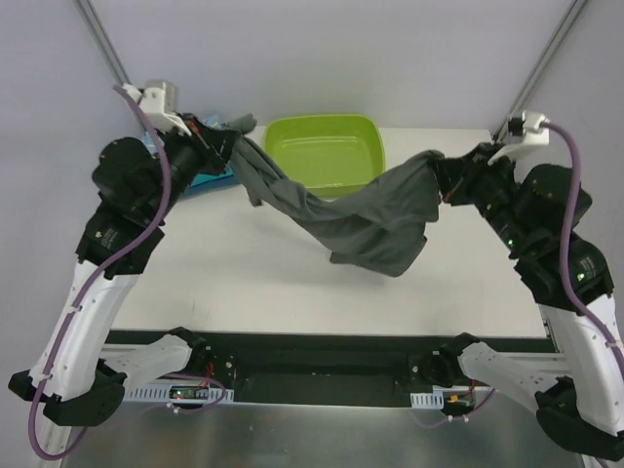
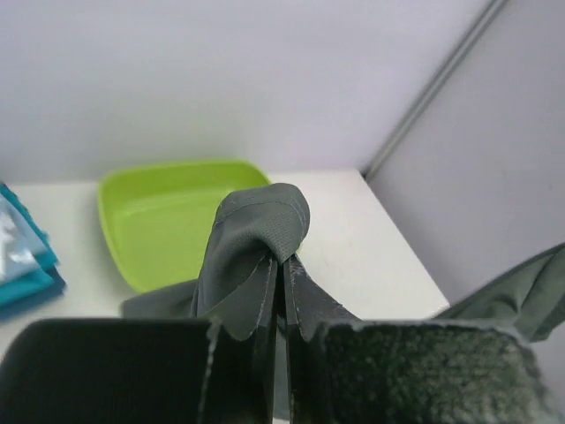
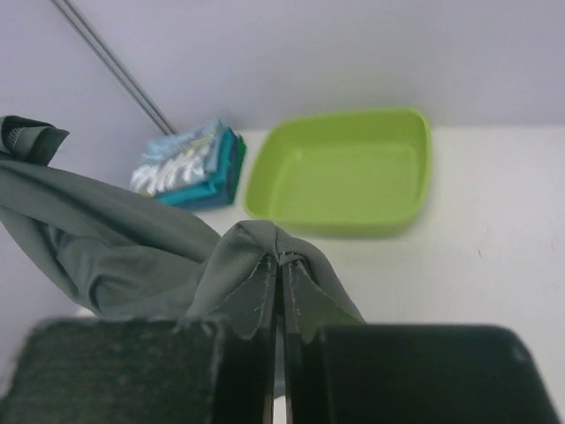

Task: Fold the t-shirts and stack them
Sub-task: Flatten out the tshirt

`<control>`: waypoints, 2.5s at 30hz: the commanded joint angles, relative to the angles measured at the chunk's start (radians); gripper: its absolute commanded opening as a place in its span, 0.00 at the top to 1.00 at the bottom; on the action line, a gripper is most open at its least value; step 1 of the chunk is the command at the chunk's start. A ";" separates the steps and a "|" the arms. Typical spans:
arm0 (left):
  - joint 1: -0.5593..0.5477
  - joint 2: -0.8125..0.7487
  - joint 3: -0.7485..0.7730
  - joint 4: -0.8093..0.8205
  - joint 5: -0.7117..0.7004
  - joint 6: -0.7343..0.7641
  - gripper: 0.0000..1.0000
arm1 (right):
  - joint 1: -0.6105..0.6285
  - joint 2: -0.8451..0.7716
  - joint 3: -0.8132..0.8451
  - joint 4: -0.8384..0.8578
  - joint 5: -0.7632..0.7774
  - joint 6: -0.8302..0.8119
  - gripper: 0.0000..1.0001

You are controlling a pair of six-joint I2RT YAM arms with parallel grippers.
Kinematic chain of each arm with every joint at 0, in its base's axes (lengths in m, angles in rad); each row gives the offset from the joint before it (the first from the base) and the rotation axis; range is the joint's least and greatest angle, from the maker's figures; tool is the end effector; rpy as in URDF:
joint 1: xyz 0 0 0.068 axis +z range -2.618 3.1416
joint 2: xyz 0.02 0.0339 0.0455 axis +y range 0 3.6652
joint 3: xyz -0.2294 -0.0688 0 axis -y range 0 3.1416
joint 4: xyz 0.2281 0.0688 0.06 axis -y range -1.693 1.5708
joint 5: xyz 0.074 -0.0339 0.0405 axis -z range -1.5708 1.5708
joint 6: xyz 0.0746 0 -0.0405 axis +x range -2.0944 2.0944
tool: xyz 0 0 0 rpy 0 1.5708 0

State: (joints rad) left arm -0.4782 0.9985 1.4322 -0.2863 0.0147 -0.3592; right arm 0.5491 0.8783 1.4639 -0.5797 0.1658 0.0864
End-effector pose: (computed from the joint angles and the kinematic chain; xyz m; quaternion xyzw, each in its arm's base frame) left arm 0.1988 -0.1043 0.4785 0.0444 0.6516 -0.3123 0.6899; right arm 0.1583 0.0824 0.4670 -0.1039 0.6973 0.1654 0.6896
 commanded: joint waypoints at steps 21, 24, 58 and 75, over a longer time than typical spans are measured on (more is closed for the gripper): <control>0.144 0.419 0.598 -0.234 -0.064 0.085 1.00 | -0.221 0.383 0.546 -0.084 -0.061 -0.112 0.99; 0.142 0.301 0.374 -0.229 -0.119 0.031 1.00 | -0.227 0.238 0.341 -0.065 -0.103 -0.108 0.99; 0.145 0.537 -0.489 -0.074 -0.144 -0.305 0.63 | -0.308 0.398 -0.642 0.156 0.043 0.132 0.89; 0.156 -0.035 -0.852 -0.148 -0.274 -0.435 0.01 | -0.334 0.055 -0.816 0.156 0.015 0.108 0.04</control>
State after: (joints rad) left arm -0.3382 1.1248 0.7017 -0.3584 -0.1520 -0.6949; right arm 0.2192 1.0874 0.7277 -0.4244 0.1799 0.1783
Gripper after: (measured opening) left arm 0.990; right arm 0.961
